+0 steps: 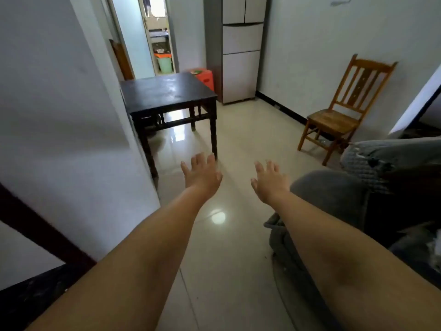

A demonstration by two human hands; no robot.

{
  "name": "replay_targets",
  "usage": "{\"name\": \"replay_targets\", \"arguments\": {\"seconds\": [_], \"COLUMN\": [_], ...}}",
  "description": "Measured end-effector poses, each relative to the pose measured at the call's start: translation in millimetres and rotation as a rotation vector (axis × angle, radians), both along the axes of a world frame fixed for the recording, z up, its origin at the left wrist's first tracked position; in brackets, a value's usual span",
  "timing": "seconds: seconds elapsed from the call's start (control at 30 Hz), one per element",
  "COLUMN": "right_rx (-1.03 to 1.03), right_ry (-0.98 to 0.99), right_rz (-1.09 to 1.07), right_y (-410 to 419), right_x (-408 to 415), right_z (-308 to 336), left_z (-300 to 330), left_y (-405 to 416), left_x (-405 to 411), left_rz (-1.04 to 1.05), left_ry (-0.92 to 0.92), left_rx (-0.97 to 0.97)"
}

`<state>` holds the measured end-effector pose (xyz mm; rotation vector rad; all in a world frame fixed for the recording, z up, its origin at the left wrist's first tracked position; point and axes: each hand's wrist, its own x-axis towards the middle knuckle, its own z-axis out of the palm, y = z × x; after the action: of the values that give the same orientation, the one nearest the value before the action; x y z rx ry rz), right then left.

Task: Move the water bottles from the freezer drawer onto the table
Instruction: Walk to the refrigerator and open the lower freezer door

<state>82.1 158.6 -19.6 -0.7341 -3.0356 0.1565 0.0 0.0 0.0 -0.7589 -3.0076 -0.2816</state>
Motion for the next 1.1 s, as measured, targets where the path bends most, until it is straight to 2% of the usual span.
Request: {"name": "replay_targets", "arguments": {"seconds": [0.23, 0.5, 0.67, 0.87, 1.1], "right_rx": [0.017, -0.048, -0.072, -0.01, -0.01], "right_ry": [-0.066, 0.06, 0.022, -0.015, 0.013], "right_rz": [-0.009, -0.103, -0.141, -0.195, -0.193], "right_y": [35.6, 97.7, 134.1, 216.8, 347.9], "right_x": [-81.7, -228.3, -289.4, -362.1, -468.5], "right_z": [-17.2, -2.1, -3.7, -10.7, -13.1], "left_z": [-16.6, -3.4, -0.1, -11.4, -22.8], "left_y": [28.0, 84.7, 128.7, 222.0, 354.2], "left_x": [-83.6, -248.1, -329.3, -409.0, -513.9], "left_rz": [0.021, -0.141, -0.161, -0.248, -0.221], "left_ry": [-0.003, 0.039, 0.015, -0.018, -0.048], "left_rx": [0.049, 0.006, -0.019, -0.052, -0.064]}}
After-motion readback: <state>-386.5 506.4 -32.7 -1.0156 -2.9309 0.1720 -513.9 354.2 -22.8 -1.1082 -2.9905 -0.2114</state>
